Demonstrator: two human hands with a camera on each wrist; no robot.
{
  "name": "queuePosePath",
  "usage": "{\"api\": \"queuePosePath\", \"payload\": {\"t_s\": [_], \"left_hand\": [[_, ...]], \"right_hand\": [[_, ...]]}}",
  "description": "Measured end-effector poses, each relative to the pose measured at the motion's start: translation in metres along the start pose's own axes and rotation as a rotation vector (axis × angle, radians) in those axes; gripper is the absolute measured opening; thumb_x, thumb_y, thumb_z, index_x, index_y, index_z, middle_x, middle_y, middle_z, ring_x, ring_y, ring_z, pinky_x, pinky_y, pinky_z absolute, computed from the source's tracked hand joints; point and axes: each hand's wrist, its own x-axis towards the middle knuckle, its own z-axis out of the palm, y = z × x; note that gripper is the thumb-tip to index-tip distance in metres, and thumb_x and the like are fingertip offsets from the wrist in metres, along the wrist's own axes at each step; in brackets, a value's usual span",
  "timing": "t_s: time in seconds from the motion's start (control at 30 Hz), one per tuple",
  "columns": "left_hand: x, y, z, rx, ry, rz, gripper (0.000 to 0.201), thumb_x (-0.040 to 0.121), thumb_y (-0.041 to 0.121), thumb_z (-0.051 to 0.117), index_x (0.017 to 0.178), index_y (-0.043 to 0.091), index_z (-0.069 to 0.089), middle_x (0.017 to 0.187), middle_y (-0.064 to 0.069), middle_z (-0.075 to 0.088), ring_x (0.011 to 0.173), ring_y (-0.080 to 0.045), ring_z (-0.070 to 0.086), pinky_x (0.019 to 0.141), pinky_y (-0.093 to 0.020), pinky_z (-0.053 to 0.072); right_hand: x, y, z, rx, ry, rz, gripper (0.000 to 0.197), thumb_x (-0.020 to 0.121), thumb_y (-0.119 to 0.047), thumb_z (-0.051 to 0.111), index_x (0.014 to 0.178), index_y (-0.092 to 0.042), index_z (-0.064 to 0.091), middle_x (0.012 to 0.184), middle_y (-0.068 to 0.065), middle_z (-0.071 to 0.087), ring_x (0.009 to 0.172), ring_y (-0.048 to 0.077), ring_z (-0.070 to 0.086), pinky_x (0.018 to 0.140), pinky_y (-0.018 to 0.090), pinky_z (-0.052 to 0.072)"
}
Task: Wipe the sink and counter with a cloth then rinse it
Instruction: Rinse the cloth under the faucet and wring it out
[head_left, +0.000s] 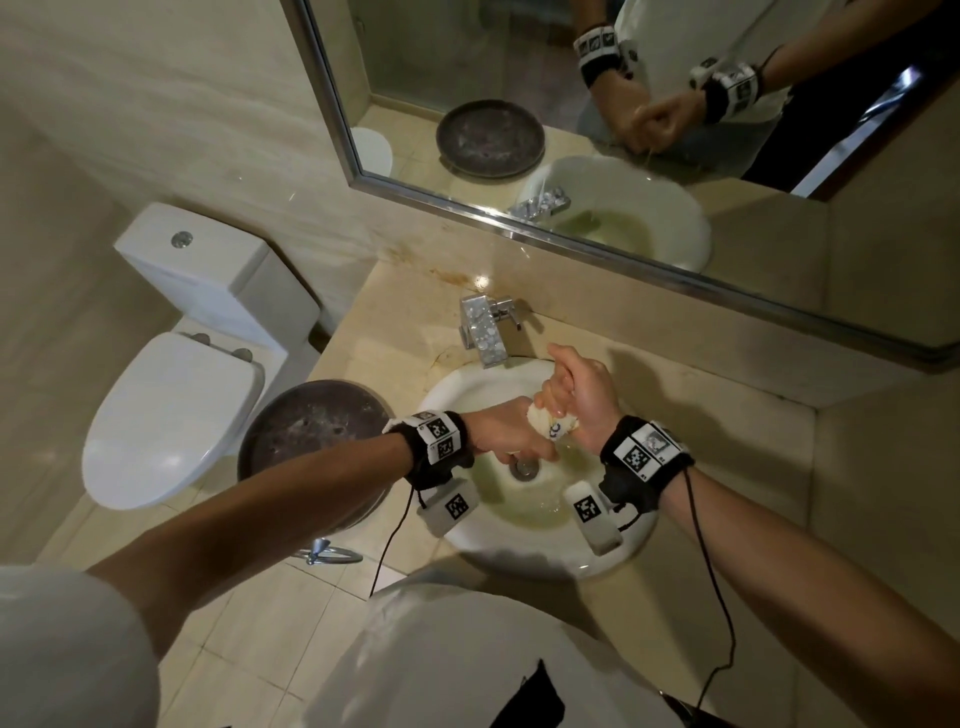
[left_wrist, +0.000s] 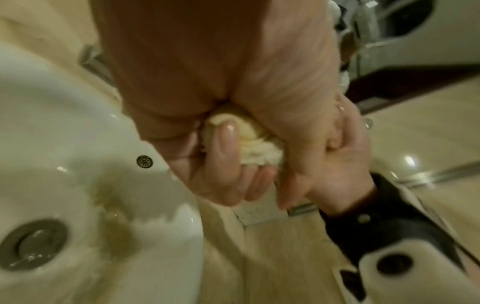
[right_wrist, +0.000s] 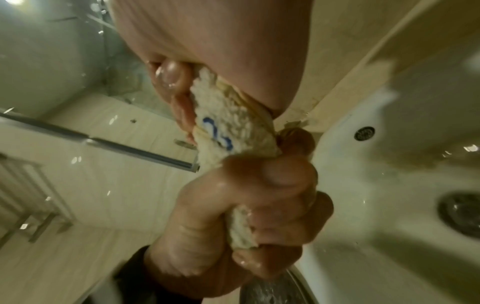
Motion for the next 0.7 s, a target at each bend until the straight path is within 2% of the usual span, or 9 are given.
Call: {"api": "queuePosePath", "payload": {"t_s": [0.07,0.13,0.17,0.23,0.4,0.53,0.6,0.67,0.7], "left_hand": [[0.005,-0.002,0.004,0.098,0.123,-0.005,0.022,0.076,0.01,0.072,0.067,0.017,0.053,0.054,0.001,0.05,0.046,-0.015,0.041,0.041,-0.025,0.032],[0.008,-0.004,0.01,0.213,0.243,-0.014,0.018,0.074,0.017,0.075,0.076,0.016,0.057,0.068,0.0,0.061,0.059,-0.019,0.056,0.051,-0.03,0.045],[0.009,-0.005,0.013,0.263,0.296,-0.018,0.02,0.074,0.019,0.076,0.084,0.016,0.058,0.078,0.0,0.064,0.068,-0.019,0.06,0.057,-0.028,0.048],[0.009,-0.007,0.019,0.321,0.364,-0.025,0.025,0.076,0.019,0.076,0.093,0.016,0.057,0.085,0.0,0.064,0.073,-0.018,0.062,0.06,-0.026,0.048],[0.019,-0.02,0.026,0.455,0.374,-0.013,0.021,0.073,0.022,0.072,0.09,0.021,0.061,0.081,0.002,0.069,0.072,-0.019,0.068,0.057,-0.028,0.052],[0.026,-0.028,0.03,0.616,0.405,0.01,0.034,0.079,0.026,0.071,0.109,0.014,0.06,0.097,-0.006,0.069,0.084,-0.025,0.065,0.064,-0.03,0.047],[0.03,-0.032,0.031,0.683,0.421,0.0,0.045,0.08,0.026,0.072,0.12,0.012,0.057,0.1,-0.01,0.069,0.087,-0.029,0.064,0.065,-0.031,0.046],[0.032,-0.037,0.031,0.758,0.422,-0.015,0.05,0.082,0.028,0.071,0.126,0.012,0.052,0.1,-0.013,0.067,0.088,-0.032,0.063,0.063,-0.033,0.043],[0.032,-0.038,0.031,0.801,0.422,-0.009,0.048,0.085,0.029,0.068,0.125,0.011,0.051,0.099,-0.014,0.066,0.087,-0.033,0.063,0.063,-0.033,0.04]], "right_hand": [[0.004,0.007,0.001,0.009,0.102,0.009,0.052,0.094,-0.02,0.06,0.05,-0.013,0.033,0.037,0.005,0.023,0.036,0.021,0.026,0.051,0.03,0.043],[0.008,0.014,0.001,0.025,0.191,0.024,0.051,0.092,-0.02,0.062,0.049,-0.014,0.034,0.038,0.005,0.024,0.035,0.021,0.027,0.05,0.03,0.04],[0.01,0.019,0.001,0.042,0.232,0.03,0.051,0.09,-0.02,0.062,0.048,-0.014,0.035,0.038,0.005,0.025,0.035,0.021,0.028,0.05,0.031,0.039],[0.011,0.026,0.0,0.075,0.311,0.04,0.049,0.089,-0.018,0.062,0.047,-0.015,0.036,0.04,0.004,0.025,0.035,0.02,0.028,0.05,0.031,0.037],[0.007,0.039,-0.003,0.207,0.533,0.112,0.041,0.089,-0.013,0.057,0.052,-0.012,0.039,0.045,0.004,0.029,0.035,0.02,0.028,0.044,0.027,0.035],[0.007,0.051,-0.005,0.334,0.695,0.203,0.034,0.088,-0.015,0.056,0.056,-0.01,0.043,0.047,0.003,0.035,0.034,0.02,0.033,0.043,0.025,0.036],[0.008,0.055,-0.006,0.364,0.74,0.245,0.033,0.087,-0.017,0.057,0.057,-0.009,0.046,0.042,0.002,0.039,0.034,0.021,0.037,0.048,0.029,0.039],[0.01,0.061,-0.01,0.403,0.746,0.251,0.032,0.091,-0.016,0.053,0.06,-0.01,0.047,0.042,0.002,0.044,0.036,0.021,0.042,0.054,0.032,0.041],[0.009,0.065,-0.012,0.351,0.711,0.226,0.033,0.097,-0.014,0.047,0.064,-0.012,0.045,0.046,0.002,0.046,0.038,0.018,0.045,0.055,0.031,0.041]]}}
